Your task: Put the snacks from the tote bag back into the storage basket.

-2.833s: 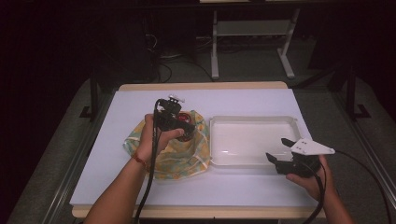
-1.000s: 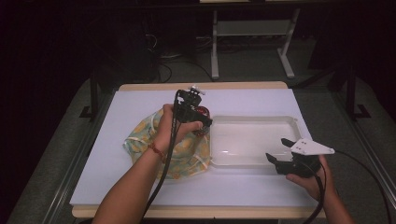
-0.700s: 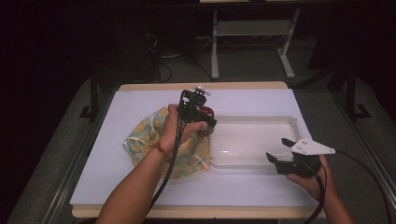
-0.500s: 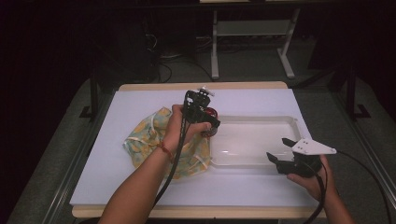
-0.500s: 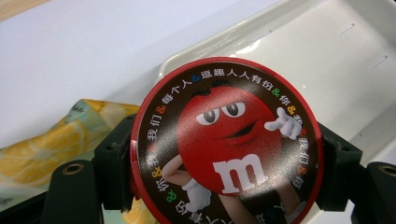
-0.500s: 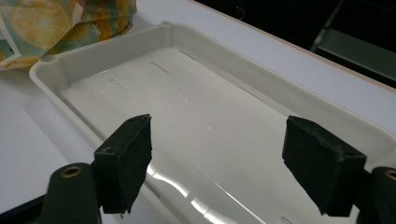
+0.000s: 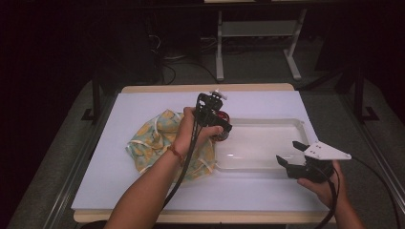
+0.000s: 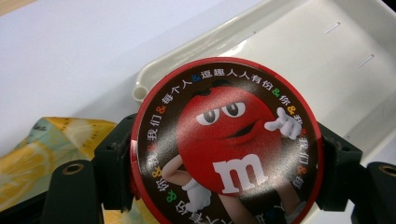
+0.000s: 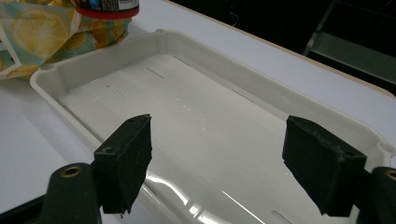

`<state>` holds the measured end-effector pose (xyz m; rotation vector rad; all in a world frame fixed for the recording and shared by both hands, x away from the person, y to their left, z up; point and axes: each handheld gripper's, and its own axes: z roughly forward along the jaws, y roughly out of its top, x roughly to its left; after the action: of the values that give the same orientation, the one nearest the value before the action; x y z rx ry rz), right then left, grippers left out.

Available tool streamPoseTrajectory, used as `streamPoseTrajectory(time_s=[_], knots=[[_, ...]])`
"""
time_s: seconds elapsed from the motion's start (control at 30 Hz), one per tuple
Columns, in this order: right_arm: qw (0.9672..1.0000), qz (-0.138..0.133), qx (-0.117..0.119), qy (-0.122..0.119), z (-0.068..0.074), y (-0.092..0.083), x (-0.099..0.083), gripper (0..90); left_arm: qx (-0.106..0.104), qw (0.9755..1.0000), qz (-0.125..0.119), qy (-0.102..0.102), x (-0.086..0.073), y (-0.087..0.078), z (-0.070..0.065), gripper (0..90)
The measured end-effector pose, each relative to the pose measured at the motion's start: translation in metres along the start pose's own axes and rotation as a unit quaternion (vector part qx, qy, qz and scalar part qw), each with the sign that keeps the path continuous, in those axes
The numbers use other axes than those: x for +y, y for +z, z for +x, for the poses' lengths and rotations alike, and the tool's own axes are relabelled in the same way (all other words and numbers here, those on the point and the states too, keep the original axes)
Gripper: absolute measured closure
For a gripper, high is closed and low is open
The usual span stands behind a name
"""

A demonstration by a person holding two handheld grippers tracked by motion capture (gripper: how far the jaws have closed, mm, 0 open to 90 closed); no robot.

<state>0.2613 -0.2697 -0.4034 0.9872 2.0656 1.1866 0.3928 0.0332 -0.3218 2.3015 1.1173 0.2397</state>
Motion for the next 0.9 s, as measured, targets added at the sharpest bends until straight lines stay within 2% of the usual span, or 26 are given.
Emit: streamPoseTrajectory(time_s=[0.47,0.9], knots=[[0.9999,-0.003,-0.011,0.007,-0.002,-0.008,-0.003,23.1,-0.009,0.9998,0.014,0.012,0.006,0.020,-0.014,24.4],[0.9999,-0.002,-0.009,0.007,-0.003,-0.007,-0.004,23.1,-0.012,0.9998,0.017,0.007,0.008,0.034,-0.019,24.4]])
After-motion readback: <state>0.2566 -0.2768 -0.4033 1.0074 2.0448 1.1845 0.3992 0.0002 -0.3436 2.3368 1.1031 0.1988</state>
